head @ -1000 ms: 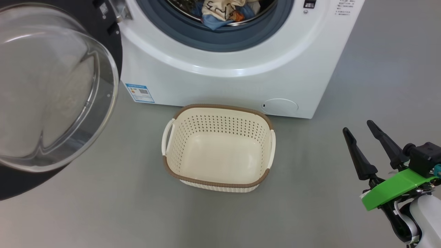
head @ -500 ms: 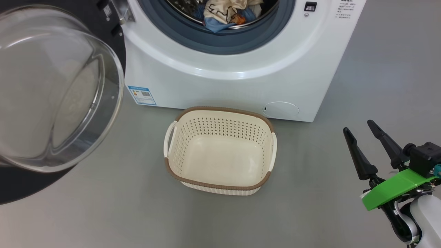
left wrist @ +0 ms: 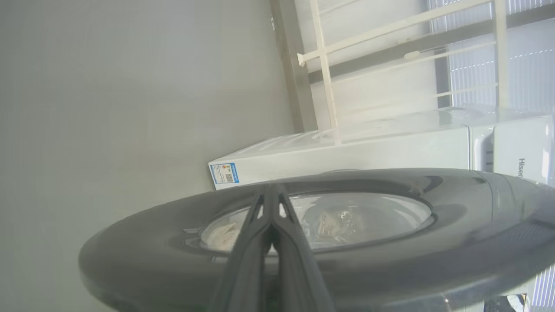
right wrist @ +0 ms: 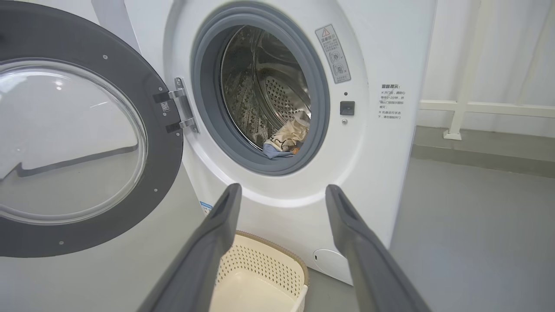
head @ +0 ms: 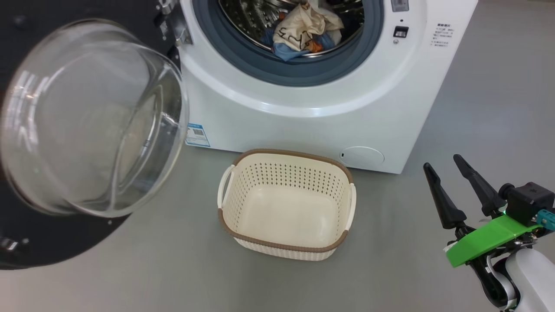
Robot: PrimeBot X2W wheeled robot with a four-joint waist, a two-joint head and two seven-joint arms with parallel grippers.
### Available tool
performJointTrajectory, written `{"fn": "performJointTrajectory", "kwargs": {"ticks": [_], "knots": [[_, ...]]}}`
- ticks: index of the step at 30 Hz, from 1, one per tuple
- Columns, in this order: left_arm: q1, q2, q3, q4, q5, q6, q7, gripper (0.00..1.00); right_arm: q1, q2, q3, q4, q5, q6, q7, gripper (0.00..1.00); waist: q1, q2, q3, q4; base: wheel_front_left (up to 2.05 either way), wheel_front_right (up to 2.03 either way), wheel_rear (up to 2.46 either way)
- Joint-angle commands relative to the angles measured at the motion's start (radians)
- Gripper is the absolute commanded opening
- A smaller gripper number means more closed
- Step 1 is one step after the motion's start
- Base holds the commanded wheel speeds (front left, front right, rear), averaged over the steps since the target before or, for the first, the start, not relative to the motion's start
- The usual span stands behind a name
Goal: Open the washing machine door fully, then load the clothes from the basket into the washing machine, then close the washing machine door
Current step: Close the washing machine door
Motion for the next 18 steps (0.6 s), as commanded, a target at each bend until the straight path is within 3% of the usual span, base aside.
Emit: {"fn": "performJointTrajectory", "kwargs": {"ticks": [1, 8, 18], "knots": [[0.024, 0.024, -0.007, -0.044, 0.002, -0.007, 0.037, 0.0, 0.016, -0.009, 0.004, -0.018, -0.001, 0.004, -0.008, 1.0, 0.0001, 0.0, -0.015, 0.012, 0.0, 0.0, 0.0], [0.098, -0.018, -0.037, -0.162, -0.022, -0.008, 0.16, 0.0, 0.047, 0.013, -0.012, -0.019, 0.001, 0.004, -0.008, 1.0, 0.0001, 0.0, -0.052, 0.041, 0.0, 0.0, 0.0], [0.191, -0.091, -0.049, -0.291, -0.056, -0.008, 0.244, 0.0, 0.066, 0.033, -0.013, -0.015, 0.007, 0.004, -0.008, 1.0, 0.0001, 0.0, -0.099, 0.064, 0.0, 0.0, 0.0]]}}
